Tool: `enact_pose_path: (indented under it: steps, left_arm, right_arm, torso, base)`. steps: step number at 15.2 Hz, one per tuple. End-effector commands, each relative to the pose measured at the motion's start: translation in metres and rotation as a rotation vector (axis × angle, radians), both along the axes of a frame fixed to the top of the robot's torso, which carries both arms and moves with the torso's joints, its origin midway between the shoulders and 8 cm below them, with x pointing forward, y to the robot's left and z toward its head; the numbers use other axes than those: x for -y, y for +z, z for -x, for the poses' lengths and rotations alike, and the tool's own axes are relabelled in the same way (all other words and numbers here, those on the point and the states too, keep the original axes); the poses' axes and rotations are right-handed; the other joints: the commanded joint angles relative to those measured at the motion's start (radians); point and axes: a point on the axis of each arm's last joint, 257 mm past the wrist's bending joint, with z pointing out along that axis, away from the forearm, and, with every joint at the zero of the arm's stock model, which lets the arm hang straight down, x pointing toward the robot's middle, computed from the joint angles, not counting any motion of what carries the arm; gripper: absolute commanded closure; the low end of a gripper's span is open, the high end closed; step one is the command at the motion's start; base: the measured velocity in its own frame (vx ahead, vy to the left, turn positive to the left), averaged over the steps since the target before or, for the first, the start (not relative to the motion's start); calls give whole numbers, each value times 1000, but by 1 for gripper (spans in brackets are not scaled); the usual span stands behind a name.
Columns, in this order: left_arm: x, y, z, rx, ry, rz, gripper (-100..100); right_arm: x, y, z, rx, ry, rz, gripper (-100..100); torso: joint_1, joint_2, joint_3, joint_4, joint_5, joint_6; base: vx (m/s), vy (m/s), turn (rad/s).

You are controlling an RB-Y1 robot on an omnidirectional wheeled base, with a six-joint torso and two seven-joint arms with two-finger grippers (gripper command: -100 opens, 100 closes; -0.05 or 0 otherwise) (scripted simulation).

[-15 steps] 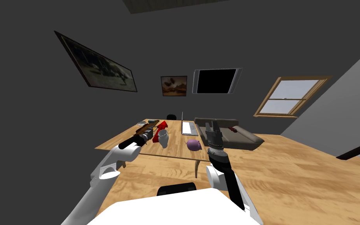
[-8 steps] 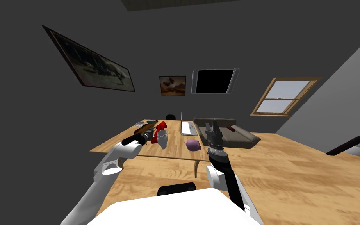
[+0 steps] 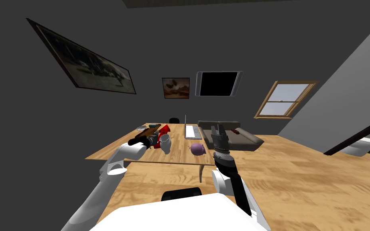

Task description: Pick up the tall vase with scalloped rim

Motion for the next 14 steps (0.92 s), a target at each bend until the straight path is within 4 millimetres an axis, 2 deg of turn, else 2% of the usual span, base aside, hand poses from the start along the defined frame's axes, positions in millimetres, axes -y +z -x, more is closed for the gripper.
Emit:
enact_pose_path:
  steps: [1, 14]
  left_arm:
    - [2, -3, -1, -36, -4, -4, -100]
    - [-1, -32, 21, -244, 2, -35, -100]
  right_arm:
    - [0, 0, 0, 0, 0, 0, 0]
    - [0, 0, 0, 0, 0, 0, 0]
  torso:
    - [0, 0, 0, 0, 0, 0]
    - [0, -1, 0, 0, 0, 0]
  base:
    - [15, -2, -65]
    - [18, -2, -45]
